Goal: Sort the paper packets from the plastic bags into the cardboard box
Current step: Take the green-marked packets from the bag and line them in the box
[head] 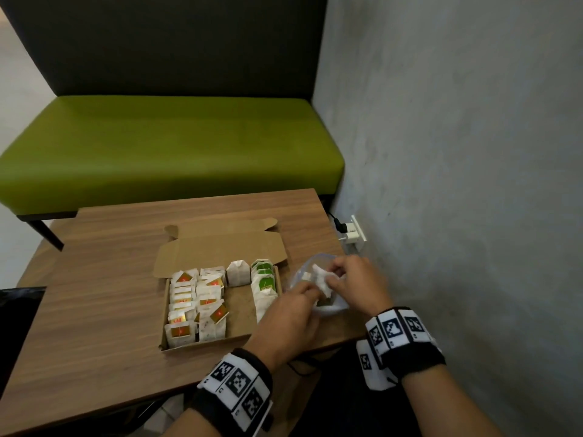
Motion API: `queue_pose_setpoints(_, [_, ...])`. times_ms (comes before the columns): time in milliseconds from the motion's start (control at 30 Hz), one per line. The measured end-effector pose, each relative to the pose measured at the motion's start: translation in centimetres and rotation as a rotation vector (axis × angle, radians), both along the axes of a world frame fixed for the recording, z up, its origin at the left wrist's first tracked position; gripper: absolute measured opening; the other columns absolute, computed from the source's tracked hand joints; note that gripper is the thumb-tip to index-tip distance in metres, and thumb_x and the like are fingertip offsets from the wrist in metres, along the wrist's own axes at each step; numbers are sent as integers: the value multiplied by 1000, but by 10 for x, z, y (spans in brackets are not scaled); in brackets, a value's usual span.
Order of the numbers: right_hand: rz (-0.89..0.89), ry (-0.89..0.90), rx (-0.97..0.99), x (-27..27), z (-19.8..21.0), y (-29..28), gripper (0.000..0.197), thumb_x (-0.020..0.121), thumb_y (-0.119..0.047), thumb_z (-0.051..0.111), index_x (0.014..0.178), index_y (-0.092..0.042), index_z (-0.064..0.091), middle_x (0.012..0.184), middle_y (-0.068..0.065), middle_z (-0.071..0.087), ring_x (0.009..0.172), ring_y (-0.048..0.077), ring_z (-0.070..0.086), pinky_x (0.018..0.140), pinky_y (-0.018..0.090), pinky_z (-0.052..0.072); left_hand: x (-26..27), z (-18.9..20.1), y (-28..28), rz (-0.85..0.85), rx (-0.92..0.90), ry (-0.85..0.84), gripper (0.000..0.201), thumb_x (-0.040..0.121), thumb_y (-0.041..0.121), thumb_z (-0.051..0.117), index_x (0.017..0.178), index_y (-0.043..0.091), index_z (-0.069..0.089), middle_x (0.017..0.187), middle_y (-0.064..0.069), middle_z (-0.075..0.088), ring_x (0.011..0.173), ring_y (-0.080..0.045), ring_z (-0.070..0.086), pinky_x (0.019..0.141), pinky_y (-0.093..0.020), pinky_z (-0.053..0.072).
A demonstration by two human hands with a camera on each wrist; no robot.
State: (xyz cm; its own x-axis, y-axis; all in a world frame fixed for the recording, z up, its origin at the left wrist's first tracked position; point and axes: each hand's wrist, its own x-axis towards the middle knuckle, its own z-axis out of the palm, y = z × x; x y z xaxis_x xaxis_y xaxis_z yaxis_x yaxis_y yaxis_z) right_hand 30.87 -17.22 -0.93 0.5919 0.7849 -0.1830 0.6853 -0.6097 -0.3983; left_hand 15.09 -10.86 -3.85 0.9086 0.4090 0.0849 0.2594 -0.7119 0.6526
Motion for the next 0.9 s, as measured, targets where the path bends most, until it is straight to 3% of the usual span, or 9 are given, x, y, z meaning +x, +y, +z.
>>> queue_pose_setpoints(67, [-19,16,64,5,10,-6,12,89,-31,68,100,-29,72,93,-11,71,86,7,64,79,34,55,-3,9,4,120,-23,-76,28,94,21,57,121,25,60,124,10,53,99,-6,56,87,-25,50])
queue_pose_setpoints(167, [65,-33,52,10,29,-17,15,92,-33,66,106,-31,72,90,-14,66,74,-4,53,61,15,38,-4,23,10,245,-27,-144,31,96,29,58,127,26,56,121,14,53,90,0,50,82,-20,46])
queue_pose_setpoints(233, [161,6,44,9,40,-20,17,91,-30,68,107,-27,73,87,-16,63,72,-5,52,59,10,32,-2,31,12,242,-54,-149,41,96,32,58,135,28,49,121,18,50,92,3,46,80,-15,40])
queue_pose_setpoints(367, [221,172,157,4,44,-17,18,85,-23,75,102,-30,74,86,-15,69,77,-7,61,70,18,45,1,40,13,166,-132,-106,44,95,32,61,137,29,47,126,14,58,102,-7,55,87,-24,46])
queue_pose_setpoints(500, [101,312,304,3,38,-14,26,77,-14,83,95,-29,72,82,-9,68,59,-11,56,62,17,42,4,40,16,172,-128,-72,23,94,26,63,116,26,64,102,7,70,85,-9,61,78,-30,51])
queue_pose_setpoints(600, [17,395,385,4,31,-16,32,72,-9,86,94,-26,71,78,-6,67,54,-7,57,53,13,43,5,38,19,241,-186,-77,8,94,22,63,98,22,69,85,8,71,72,-3,62,71,-26,53])
queue_pose_setpoints(700, [-58,382,443,10,22,-19,29,74,-8,84,90,-28,70,83,-3,69,58,-4,59,50,11,44,5,35,22,340,-293,-92,8,94,22,64,95,18,71,83,5,71,74,-7,64,71,-30,55])
queue_pose_setpoints(800, [-156,298,484,13,13,-19,21,78,-11,82,89,-26,72,86,-6,69,68,2,61,58,18,47,1,34,24,444,-460,-171,7,94,19,65,94,16,71,84,1,71,77,-9,65,68,-21,54])
queue_pose_setpoints(900, [-169,216,380,10,5,-15,12,83,-16,78,92,-22,72,89,-8,68,72,1,60,64,17,44,-2,36,26,516,-704,-293,3,93,12,66,93,12,69,84,-8,73,82,-21,71,71,-31,58])
